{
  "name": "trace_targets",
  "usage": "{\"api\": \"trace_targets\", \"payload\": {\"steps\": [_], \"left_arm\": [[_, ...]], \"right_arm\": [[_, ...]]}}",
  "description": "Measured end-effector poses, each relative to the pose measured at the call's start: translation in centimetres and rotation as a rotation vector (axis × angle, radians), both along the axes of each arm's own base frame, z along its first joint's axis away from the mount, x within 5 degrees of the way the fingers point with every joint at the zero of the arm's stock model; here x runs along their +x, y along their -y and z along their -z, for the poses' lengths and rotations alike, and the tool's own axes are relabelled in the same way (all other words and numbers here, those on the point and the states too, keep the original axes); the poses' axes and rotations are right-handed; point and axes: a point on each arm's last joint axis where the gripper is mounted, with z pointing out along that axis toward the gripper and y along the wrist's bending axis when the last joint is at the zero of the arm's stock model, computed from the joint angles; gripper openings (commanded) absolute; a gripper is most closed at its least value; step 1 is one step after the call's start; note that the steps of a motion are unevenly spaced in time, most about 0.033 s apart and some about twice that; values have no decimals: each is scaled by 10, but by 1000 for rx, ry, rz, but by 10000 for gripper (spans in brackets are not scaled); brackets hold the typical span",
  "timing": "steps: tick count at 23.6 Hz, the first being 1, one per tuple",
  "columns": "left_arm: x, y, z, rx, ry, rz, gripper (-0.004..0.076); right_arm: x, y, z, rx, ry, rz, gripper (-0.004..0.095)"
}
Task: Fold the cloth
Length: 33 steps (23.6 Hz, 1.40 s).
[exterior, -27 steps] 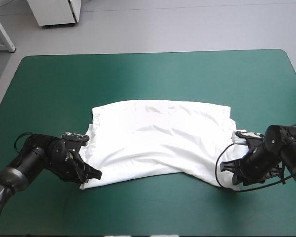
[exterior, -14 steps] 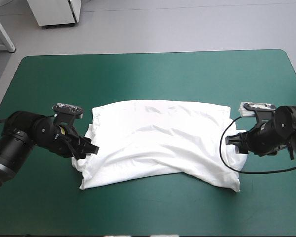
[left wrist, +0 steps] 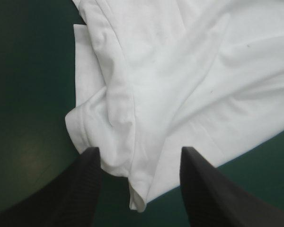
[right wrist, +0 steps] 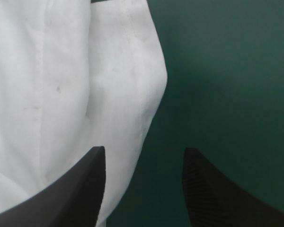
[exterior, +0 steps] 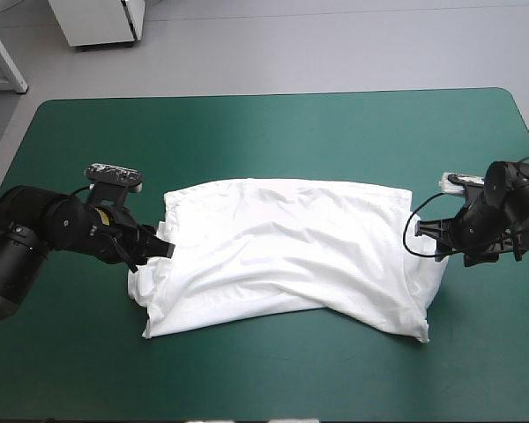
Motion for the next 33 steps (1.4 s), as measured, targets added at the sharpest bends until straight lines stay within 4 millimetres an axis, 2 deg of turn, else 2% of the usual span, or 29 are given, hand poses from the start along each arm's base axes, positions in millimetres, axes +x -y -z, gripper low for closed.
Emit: {"api": "trace_targets", "payload": {"steps": [5,11,13,16,19,27,29,33], "left_arm": [[0,0,0,-1,1,0,370],[0,0,0,-2,2,0,370],[0,0,0,-2,2,0,370],[0,0,0,-3,6,0,370],[1,0,-1,-6,14,-1,370],[1,1,-1,-9,18,-1,370],[2,1,-1,-11,23,-1,370],[3,1,-2,-15,33,-1,370]], "right_arm": [[23,3,27,2,13,9,387],[37,6,52,-19,-32,-1,381],[39,6,60,-16,-55,-1,330],[41,6,60,-8,-59,3,190],[41,4,61,7,-69,10,-2],[38,4,56,9,-78,5,-13],[37,4,46,6,-63,5,-13],[34,0,14,49,25,3,-13]]}}
